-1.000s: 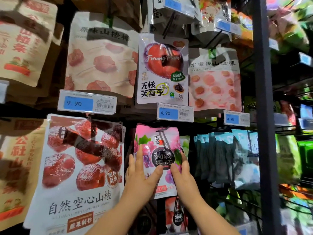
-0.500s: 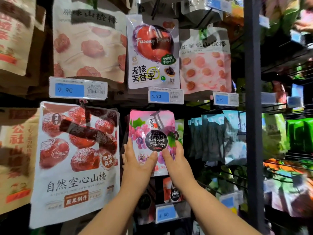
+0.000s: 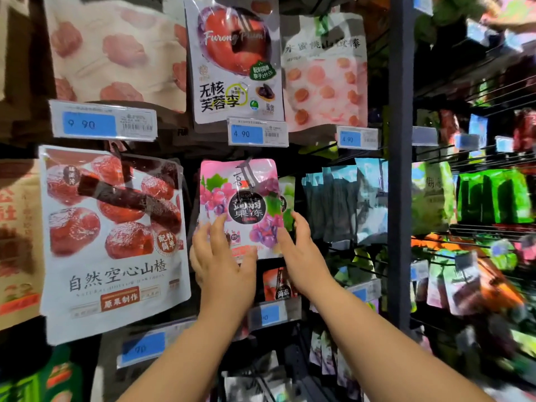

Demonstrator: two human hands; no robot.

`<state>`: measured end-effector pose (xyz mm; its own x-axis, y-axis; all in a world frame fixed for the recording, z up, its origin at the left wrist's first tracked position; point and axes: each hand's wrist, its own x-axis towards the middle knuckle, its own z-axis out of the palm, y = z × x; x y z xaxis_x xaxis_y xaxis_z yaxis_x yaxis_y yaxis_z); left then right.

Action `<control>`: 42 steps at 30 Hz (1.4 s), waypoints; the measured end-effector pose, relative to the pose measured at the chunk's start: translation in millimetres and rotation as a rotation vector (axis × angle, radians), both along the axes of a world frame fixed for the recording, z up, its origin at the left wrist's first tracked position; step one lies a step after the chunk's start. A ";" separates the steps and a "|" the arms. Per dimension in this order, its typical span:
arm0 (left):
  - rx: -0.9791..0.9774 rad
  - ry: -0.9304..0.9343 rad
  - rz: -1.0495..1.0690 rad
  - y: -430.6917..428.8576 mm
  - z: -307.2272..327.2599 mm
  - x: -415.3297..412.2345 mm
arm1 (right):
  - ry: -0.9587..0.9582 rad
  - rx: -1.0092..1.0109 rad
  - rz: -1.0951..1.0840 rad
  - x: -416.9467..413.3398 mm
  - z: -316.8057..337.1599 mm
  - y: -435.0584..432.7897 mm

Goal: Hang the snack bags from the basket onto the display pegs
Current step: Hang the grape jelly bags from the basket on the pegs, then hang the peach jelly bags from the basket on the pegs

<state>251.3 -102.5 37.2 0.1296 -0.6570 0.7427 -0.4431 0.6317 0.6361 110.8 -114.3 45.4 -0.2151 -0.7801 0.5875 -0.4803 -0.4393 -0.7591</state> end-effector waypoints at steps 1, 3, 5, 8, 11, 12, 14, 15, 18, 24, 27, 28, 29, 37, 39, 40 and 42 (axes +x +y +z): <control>-0.027 -0.022 0.019 7.4 -3.2 -3.5 | -0.007 0.002 -0.007 -4.1 -3.8 6.3; -0.051 -0.076 0.037 18.8 -13.8 -14.7 | -0.024 0.009 -0.038 -14.6 -16.4 19.4; -0.063 -0.120 0.044 27.4 -31.7 -29.3 | -0.034 0.036 -0.074 -27.1 -34.9 35.0; -0.089 -0.180 -0.034 35.6 -67.6 -56.4 | -0.033 0.102 -0.131 -51.7 -68.5 62.6; -0.002 -0.279 -0.225 42.5 -115.7 -92.9 | -0.006 0.168 -0.284 -85.0 -102.6 97.0; 0.030 -0.328 -0.284 45.0 -132.6 -105.6 | 0.025 0.193 -0.331 -96.7 -113.2 110.5; 0.148 -0.439 -0.410 52.7 -164.5 -129.8 | 0.113 0.284 -0.406 -120.7 -134.4 140.3; 0.202 -0.501 -0.473 57.6 -179.8 -140.9 | 0.159 0.335 -0.443 -133.3 -145.1 156.3; 0.276 -0.666 -0.659 70.5 -222.9 -167.6 | 0.240 0.437 -0.567 -172.7 -171.0 202.4; 0.245 -0.969 -0.868 86.8 -261.0 -202.8 | 0.363 0.631 -0.804 -228.9 -199.2 258.4; 0.256 -0.956 -0.928 85.7 -266.1 -206.0 | 0.394 0.769 -0.874 -254.5 -209.3 262.2; 0.255 -0.956 -0.939 83.8 -268.4 -206.9 | 0.396 0.802 -0.874 -263.2 -211.8 260.9; 0.246 -0.958 -0.944 81.4 -270.6 -207.5 | 0.409 0.826 -0.867 -271.3 -213.7 258.4; 0.272 -0.878 -1.014 77.2 -269.7 -213.1 | 0.418 0.950 -0.861 -306.2 -228.0 236.8; 0.278 -0.860 -1.022 74.5 -271.5 -215.8 | 0.397 0.893 -0.924 -310.1 -232.9 232.6; 0.283 -0.853 -1.026 73.5 -272.5 -217.0 | 0.391 0.866 -0.948 -309.9 -234.1 231.2; 0.290 -0.849 -1.026 72.4 -274.8 -218.5 | 0.389 0.820 -0.988 -307.7 -235.4 230.6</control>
<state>32.7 -30.1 -237.6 -0.9304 -0.3254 0.1686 -0.1773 0.8023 0.5700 -196.9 116.3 -190.0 -0.8158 -0.5499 0.1793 -0.5733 0.7274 -0.3771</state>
